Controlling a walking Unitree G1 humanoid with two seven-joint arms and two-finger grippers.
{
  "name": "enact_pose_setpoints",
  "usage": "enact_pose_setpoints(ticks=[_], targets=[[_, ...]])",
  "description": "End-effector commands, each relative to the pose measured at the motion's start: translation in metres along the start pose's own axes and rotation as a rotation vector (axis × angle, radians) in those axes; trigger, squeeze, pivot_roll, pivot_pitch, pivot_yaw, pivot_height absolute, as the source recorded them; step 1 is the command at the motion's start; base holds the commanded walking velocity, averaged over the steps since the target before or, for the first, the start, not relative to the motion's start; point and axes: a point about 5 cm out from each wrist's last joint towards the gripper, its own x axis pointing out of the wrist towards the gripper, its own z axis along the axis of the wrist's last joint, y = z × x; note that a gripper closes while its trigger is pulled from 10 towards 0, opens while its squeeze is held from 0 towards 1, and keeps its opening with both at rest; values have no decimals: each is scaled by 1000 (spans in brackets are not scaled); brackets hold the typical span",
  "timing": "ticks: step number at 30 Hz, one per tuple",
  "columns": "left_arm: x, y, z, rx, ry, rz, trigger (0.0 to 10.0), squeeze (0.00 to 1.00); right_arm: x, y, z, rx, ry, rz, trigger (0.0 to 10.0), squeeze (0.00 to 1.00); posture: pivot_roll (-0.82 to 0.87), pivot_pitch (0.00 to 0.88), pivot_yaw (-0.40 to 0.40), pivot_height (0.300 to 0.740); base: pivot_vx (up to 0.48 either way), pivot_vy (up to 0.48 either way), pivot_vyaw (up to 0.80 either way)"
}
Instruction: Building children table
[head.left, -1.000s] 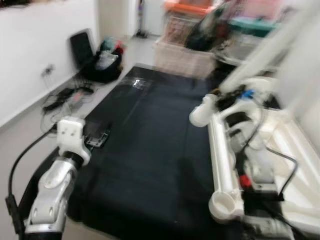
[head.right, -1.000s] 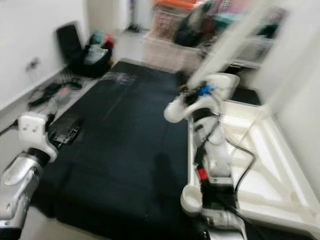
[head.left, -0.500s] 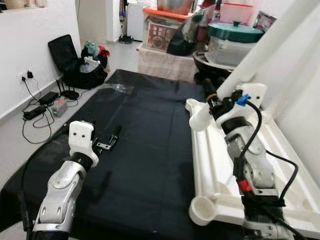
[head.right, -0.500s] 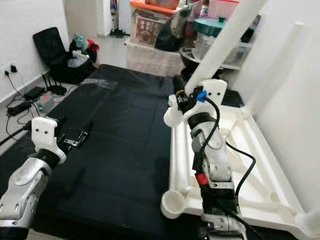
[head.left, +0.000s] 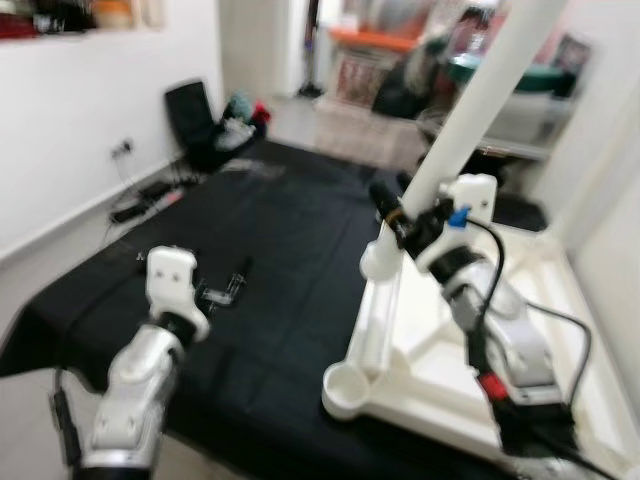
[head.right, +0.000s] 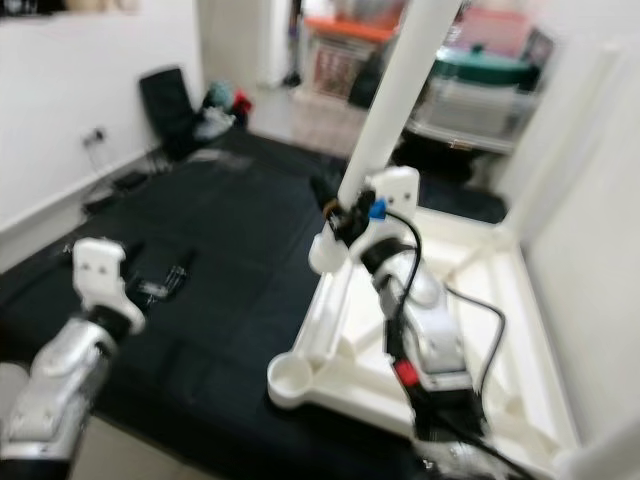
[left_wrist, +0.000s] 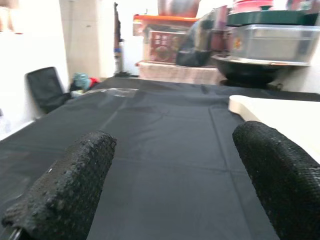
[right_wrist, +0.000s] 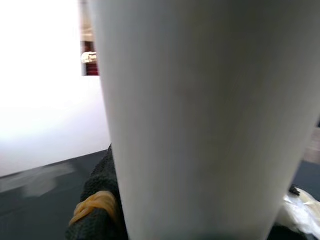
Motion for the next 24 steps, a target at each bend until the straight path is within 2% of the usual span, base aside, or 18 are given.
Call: enact_pose_setpoints(ticks=[1,2,3,5,7,8,11,13,15,16,17,18,21,24], targets=[[-3,2,-3,3,22,11,10000,0,0,13,4,-9,-6,89,10000,0,96,0,-119,740,0,0,800],[-5,2,-5,1,34,5,10000,0,-4,18,0,28,21,153,10000,0,97,0,-119,740,0,0,0],[-5,2,-5,1,34,5,10000,0,-4,18,0,28,21,153,10000,0,97,0,-119,740,0,0,0],[-6,1,-6,-3,44,-2,10000,0,-9,24,-4,76,52,228,10000,0,96,0,-117,740,0,0,0],[-11,4,-18,-26,111,9,10000,0,-20,33,-10,66,103,363,10000,0,95,0,-117,740,0,0,0],[-11,4,-18,-26,111,9,10000,0,-20,33,-10,66,103,363,10000,0,95,0,-117,740,0,0,0],[-24,10,-38,1,219,16,10000,0,-27,36,-13,65,134,420,10000,0,90,0,-118,740,0,0,0],[-31,10,-43,16,242,4,10000,0,-29,36,-14,72,141,427,10000,0,93,0,-120,740,0,469,0],[-31,10,-43,16,242,4,10000,0,-29,36,-14,72,141,427,10000,0,93,0,-120,740,0,469,0],[-42,5,-51,22,306,-49,10000,0,-32,37,-16,87,157,463,10000,0,100,0,-119,740,0,0,0],[-42,5,-51,22,306,-49,10000,0,-32,37,-16,87,157,463,10000,0,100,0,-119,740,0,0,0],[-49,1,-59,41,363,-99,10000,0,-35,37,-17,96,173,487,10000,0,100,0,-119,740,0,0,0],[-53,0,-65,57,393,-112,10000,0,-38,35,-19,93,192,514,10000,0,103,0,-122,740,0,0,0],[-53,-4,-60,41,367,-172,10000,0,-49,30,-18,115,230,597,10000,0,102,0,-124,740,0,0,0]])
